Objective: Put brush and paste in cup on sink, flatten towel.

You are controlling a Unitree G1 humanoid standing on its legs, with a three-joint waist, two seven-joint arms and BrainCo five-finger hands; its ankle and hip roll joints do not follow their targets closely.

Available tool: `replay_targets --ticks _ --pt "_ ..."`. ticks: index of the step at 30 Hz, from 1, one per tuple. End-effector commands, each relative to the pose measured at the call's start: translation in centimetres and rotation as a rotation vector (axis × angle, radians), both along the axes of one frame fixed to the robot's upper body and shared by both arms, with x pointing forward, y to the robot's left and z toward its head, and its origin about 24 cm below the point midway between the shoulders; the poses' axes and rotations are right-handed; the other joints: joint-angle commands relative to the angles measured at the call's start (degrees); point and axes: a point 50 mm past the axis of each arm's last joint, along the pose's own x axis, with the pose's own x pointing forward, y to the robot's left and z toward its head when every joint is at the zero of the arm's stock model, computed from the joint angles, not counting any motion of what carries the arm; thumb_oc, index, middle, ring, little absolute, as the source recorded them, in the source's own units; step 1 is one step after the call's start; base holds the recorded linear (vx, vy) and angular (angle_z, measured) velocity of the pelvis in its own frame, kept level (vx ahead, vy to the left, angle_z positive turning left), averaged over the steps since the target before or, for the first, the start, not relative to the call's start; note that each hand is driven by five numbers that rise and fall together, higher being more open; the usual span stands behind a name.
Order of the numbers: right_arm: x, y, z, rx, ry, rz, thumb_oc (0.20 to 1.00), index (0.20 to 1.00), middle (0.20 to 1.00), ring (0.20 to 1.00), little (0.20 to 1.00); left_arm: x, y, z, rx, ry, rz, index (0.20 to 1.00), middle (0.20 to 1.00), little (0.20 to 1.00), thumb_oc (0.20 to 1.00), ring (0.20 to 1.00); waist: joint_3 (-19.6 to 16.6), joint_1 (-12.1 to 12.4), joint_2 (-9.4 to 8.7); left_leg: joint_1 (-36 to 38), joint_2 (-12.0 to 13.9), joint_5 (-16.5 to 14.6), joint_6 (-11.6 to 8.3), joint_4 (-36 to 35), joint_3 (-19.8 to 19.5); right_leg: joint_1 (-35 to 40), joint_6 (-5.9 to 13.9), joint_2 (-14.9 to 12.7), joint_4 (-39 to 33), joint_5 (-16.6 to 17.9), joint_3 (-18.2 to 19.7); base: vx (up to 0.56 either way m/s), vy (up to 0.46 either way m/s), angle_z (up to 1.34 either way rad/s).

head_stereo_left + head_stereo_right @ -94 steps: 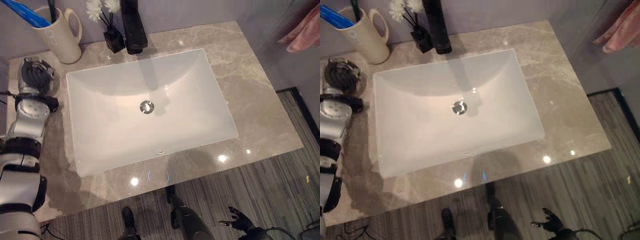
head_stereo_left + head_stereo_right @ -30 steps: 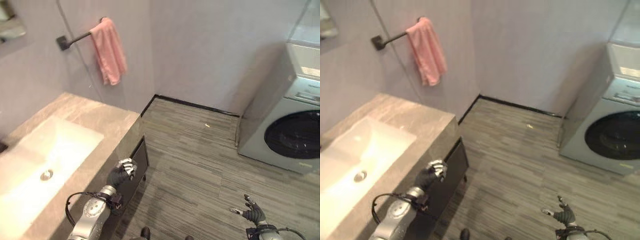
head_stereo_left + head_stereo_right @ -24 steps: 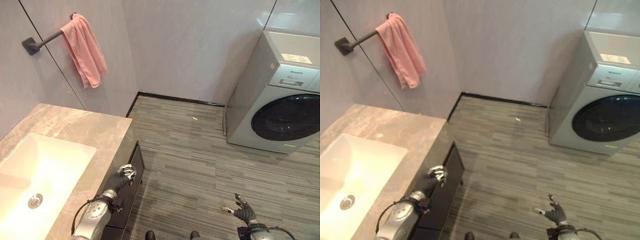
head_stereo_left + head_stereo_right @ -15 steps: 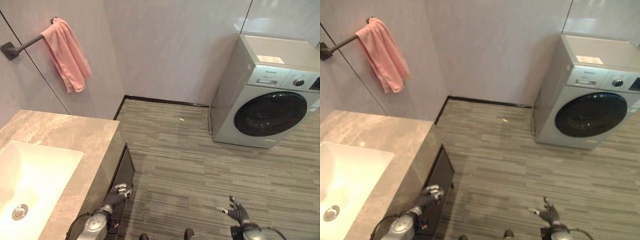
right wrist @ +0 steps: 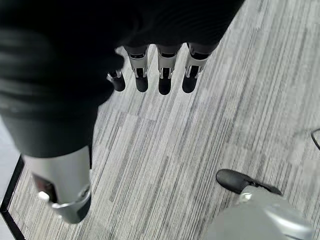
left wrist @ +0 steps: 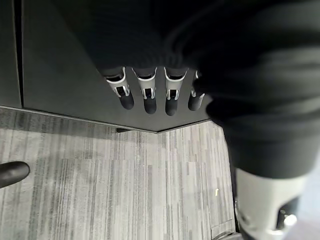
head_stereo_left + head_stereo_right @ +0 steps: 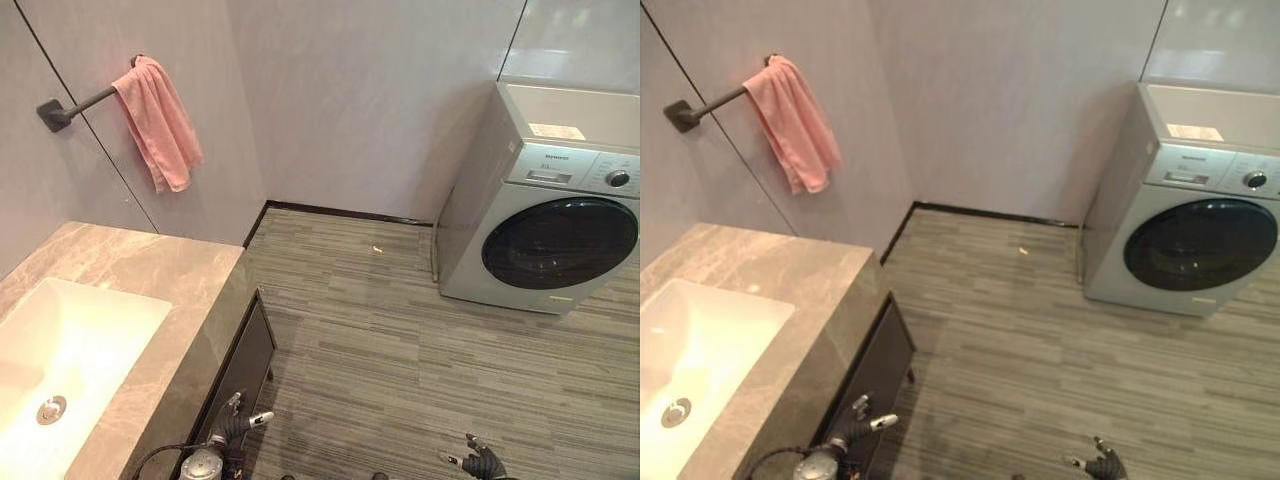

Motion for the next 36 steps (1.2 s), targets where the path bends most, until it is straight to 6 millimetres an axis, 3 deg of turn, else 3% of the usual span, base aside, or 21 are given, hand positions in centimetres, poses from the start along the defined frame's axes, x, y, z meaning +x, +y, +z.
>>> replay_targets --ticks 1,6,19,27,33,34,35,36 --pt "2.1 -1.0 1.3 -0.013 -0.097 0.018 1.000 1.000 1.000 1.000 1.000 3.0 0.6 2.3 0.015 -0.151 0.017 1.000 1.000 1.000 1.000 1.000 3.64 0.49 -2.40 -4.32 -0.29 -3.64 1.29 14.05 -2.96 0.87 2.67 -0.44 8.04 -1.18 -2.04 -0.06 -0.056 0.11" --pt "2.8 -0.9 1.6 -0.011 -0.131 -0.004 1.000 1.000 1.000 1.000 1.000 3.8 0.2 2.5 0.014 -0.164 0.025 1.000 1.000 1.000 1.000 1.000 4.18 0.13 -2.68 -6.23 0.15 -4.92 1.35 16.93 -2.97 -1.04 2.59 -1.12 11.08 -1.76 -2.24 -0.02 -0.040 0.03" --pt "3.2 -0.7 1.8 0.002 -0.147 0.020 1.000 1.000 1.000 1.000 1.000 2.9 0.7 1.7 0.024 -0.116 0.031 1.000 1.000 1.000 1.000 1.000 2.86 0.15 -2.92 -3.69 0.08 0.15 -0.14 9.91 -2.35 1.23 1.71 0.25 4.81 0.51 -1.99 0.02 -0.021 -0.02" --pt "2.2 -0.7 0.9 -0.002 -0.075 0.008 1.000 1.000 1.000 1.000 1.000 2.4 0.5 0.9 0.034 -0.071 0.029 1.000 1.000 1.000 1.000 1.000 2.17 0.26 -2.79 -1.64 0.32 1.72 -0.30 6.99 -2.88 2.49 0.90 1.24 3.34 0.64 -1.57 0.03 -0.049 0.00" --pt "1.0 -1.1 0.6 -0.003 -0.048 -0.030 1.000 1.000 1.000 1.000 1.000 2.5 0.3 0.9 0.008 -0.071 0.058 1.000 1.000 1.000 1.000 1.000 1.62 -0.22 -2.59 -0.74 1.70 5.66 -1.39 4.95 -3.41 3.69 -0.20 2.77 1.43 0.60 -1.77 0.04 -0.111 -0.01" --pt "0.7 -1.4 0.7 -0.008 -0.048 -0.044 1.000 1.000 1.000 1.000 1.000 2.8 0.3 1.1 0.004 -0.081 0.056 1.000 1.000 1.000 1.000 1.000 2.13 -0.18 -2.80 -2.87 2.21 8.69 -2.10 7.57 -4.05 4.59 -0.98 3.57 0.14 0.59 -1.92 0.01 -0.103 0.02" --pt "0.7 -1.4 0.7 -0.008 -0.048 -0.044 1.000 1.000 1.000 1.000 1.000 2.8 0.3 1.1 0.004 -0.081 0.056 1.000 1.000 1.000 1.000 1.000 2.08 -0.28 -2.77 -3.03 2.23 8.66 -2.12 7.70 -4.18 4.57 -1.00 3.60 0.09 0.62 -2.03 0.00 -0.222 0.16" --pt "0.7 -1.9 0.9 -0.019 -0.058 -0.050 1.000 1.000 1.000 1.000 1.000 3.3 0.2 1.4 0.005 -0.097 0.052 1.000 1.000 1.000 1.000 1.000 3.57 0.01 -3.56 -7.38 1.69 11.56 -2.37 15.87 -5.17 5.44 -2.07 3.76 -0.43 0.86 -1.91 -0.02 -0.121 0.32"
